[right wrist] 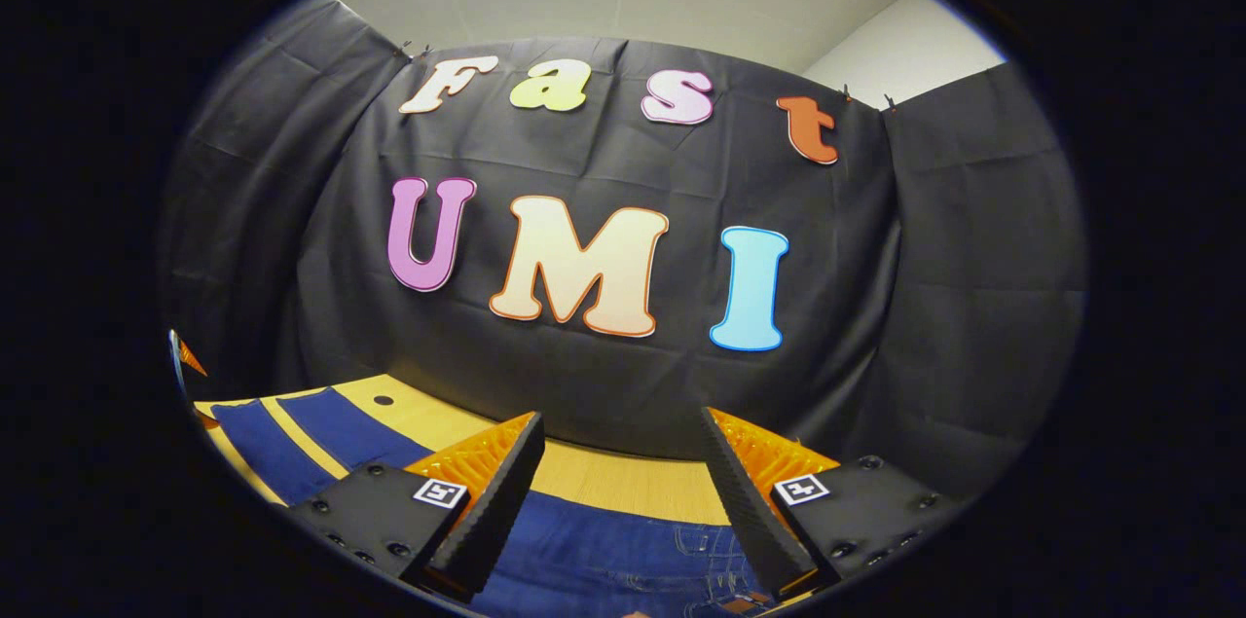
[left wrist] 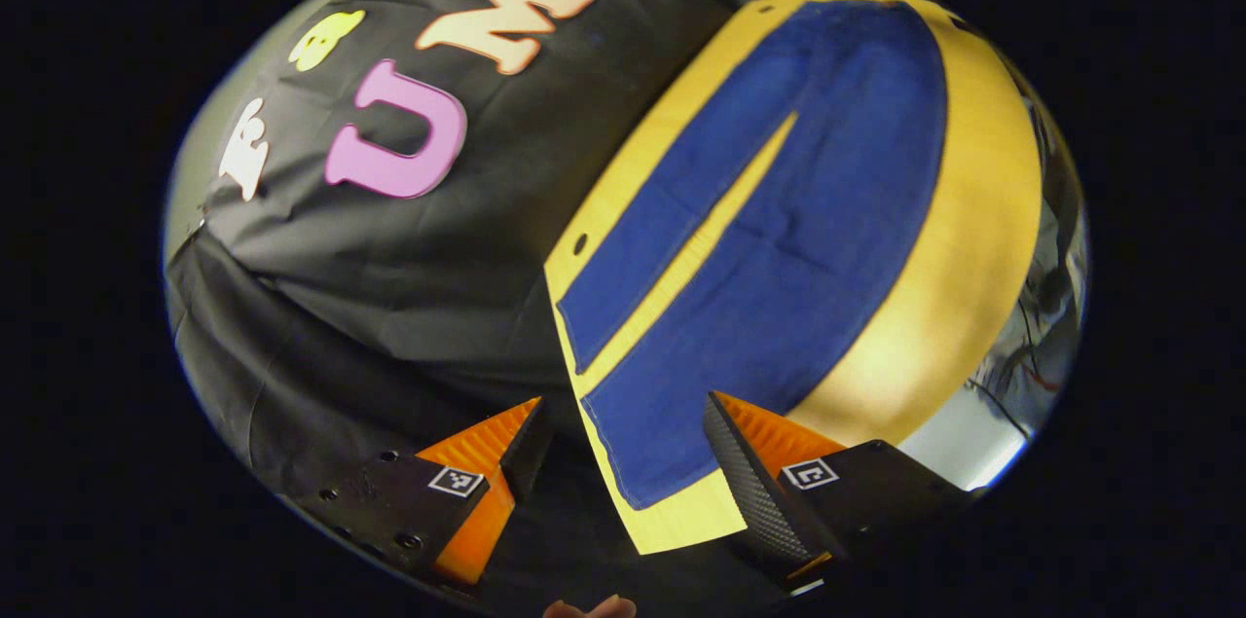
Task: Grasp the waist and the cuffs of the jeans and fold them to make the two legs overlap; first hold the waist and fold one-third of the jeans toward the cuffs, then hold the cuffs and fold the remaining one-third in the same direction to finish folding.
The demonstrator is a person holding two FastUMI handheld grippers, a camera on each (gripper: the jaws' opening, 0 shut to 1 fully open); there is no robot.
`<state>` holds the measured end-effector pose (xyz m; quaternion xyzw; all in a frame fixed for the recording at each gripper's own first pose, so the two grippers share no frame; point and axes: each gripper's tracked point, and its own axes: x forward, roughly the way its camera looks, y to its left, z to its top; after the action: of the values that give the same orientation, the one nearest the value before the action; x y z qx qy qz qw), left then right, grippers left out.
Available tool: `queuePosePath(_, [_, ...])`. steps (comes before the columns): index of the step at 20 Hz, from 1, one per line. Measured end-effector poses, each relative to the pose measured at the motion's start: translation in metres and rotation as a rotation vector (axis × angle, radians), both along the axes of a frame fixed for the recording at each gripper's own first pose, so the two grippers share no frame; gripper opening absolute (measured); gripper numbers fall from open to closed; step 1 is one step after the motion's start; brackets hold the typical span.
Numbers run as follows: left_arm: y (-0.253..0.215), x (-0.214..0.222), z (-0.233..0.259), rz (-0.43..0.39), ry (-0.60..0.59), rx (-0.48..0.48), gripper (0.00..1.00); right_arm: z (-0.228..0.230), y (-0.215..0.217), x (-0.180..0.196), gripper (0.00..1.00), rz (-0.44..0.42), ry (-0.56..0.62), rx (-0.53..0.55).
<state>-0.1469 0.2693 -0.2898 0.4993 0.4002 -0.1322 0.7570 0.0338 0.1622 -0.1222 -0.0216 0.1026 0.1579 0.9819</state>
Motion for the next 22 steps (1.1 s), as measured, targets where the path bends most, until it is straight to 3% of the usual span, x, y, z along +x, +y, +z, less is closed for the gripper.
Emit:
queuePosePath(5, [0.031,-0.023,-0.051,-0.157,0.172,0.107,0.95,-0.007,0.011,-0.005,0.98,-0.039,0.012,-0.033])
queuePosePath(6, [0.037,-0.027,-0.057,-0.189,0.200,0.129,1.00,-0.008,0.011,-0.009,0.98,-0.049,0.016,-0.043])
queuePosePath(12, [0.058,-0.031,-0.090,-0.303,0.299,0.196,0.96,-0.012,0.005,-0.020,0.98,-0.111,0.028,-0.086])
queuePosePath(20, [0.062,-0.004,-0.106,-0.371,0.341,0.222,0.80,-0.018,-0.012,-0.025,0.98,-0.175,0.046,-0.104])
queuePosePath(22, [0.064,-0.009,-0.114,-0.357,0.383,0.202,0.66,-0.024,-0.022,-0.027,0.98,-0.182,0.059,-0.126])
